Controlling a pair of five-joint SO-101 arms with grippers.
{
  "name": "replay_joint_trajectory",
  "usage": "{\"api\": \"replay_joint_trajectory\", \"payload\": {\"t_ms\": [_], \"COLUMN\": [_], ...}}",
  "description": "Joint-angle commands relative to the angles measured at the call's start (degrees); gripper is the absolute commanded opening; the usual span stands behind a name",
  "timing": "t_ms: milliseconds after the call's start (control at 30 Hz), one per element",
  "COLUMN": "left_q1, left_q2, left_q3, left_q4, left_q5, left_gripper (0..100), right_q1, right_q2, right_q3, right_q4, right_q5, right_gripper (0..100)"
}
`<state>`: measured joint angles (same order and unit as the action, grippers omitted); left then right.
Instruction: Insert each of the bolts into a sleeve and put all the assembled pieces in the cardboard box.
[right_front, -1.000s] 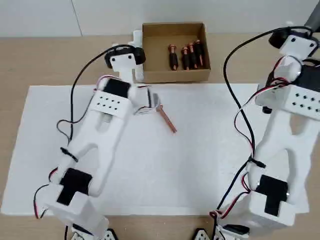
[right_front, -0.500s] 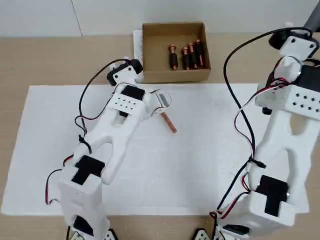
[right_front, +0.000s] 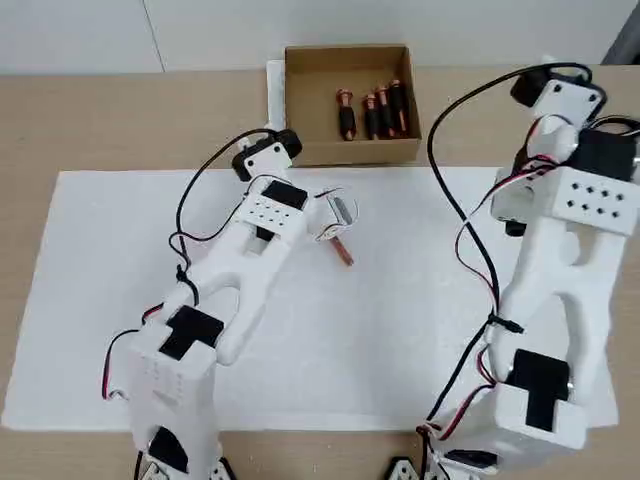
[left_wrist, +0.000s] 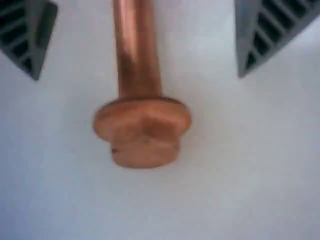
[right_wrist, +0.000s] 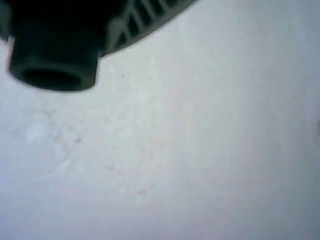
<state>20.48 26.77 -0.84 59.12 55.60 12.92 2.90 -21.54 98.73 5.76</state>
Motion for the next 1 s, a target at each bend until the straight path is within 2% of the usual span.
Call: {"api": "replay_joint_trajectory", "payload": {"t_ms": [0, 233, 467, 833, 967], "left_q1": [-0.09, -0.09, -0.26, 0.0, 0.0], "left_q2": [0.26, 0.53, 0.62, 0.09, -2.46], "left_q3": [-2.51, -2.51, -2.51, -2.42, -3.65], "left_q4": [-0.97, -2.2, -2.2, -1.85, 0.62], "left_q5": [1.32, 3.34, 3.08, 2.81, -1.23], "left_gripper": [24, 23, 0, 1, 1], "right_q1": [-0.31, -0.31, -0.31, -0.31, -0.31], "right_q2": [-3.3, -3.3, -3.3, -3.3, -3.3], "right_q3": [-0.26, -0.26, -0.26, -0.26, -0.26], "right_q4": [0.57, 0.57, 0.57, 0.57, 0.57], "right_q5": [-0.09, -0.09, -0.09, -0.09, -0.09], "right_gripper": [0.4, 0.4, 0.4, 0.4, 0.4]}}
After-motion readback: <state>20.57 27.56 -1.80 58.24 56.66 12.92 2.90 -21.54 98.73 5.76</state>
